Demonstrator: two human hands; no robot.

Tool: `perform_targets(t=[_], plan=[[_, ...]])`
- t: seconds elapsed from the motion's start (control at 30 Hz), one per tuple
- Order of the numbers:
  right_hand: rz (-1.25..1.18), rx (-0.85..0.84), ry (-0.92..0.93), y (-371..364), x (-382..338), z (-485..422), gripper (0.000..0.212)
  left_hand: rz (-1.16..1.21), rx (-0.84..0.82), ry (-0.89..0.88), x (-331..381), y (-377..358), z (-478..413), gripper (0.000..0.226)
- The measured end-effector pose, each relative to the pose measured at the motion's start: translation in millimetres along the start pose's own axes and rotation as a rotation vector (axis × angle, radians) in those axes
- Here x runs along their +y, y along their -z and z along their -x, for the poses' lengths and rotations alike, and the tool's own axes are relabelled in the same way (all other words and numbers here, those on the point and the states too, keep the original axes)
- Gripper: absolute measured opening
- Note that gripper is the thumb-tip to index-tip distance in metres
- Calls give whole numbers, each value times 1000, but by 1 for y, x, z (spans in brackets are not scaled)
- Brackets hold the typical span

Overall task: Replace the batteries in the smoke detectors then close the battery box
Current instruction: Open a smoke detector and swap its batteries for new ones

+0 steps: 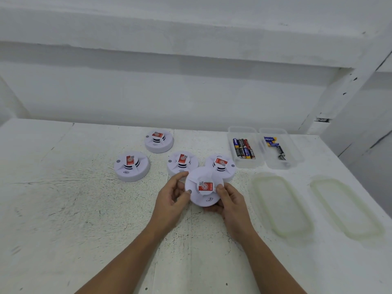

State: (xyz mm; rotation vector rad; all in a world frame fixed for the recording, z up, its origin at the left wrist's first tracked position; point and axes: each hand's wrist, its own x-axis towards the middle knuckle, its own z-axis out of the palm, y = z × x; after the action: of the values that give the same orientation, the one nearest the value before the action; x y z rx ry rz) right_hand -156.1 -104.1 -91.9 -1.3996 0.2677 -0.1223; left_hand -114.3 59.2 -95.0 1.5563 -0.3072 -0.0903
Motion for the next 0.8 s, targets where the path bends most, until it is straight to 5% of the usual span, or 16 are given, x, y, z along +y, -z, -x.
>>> perform_targets(t=[0.8], plan=[[-33, -50, 30, 4, 1, 0, 39, 80, 45, 23, -4, 2, -2, 44]])
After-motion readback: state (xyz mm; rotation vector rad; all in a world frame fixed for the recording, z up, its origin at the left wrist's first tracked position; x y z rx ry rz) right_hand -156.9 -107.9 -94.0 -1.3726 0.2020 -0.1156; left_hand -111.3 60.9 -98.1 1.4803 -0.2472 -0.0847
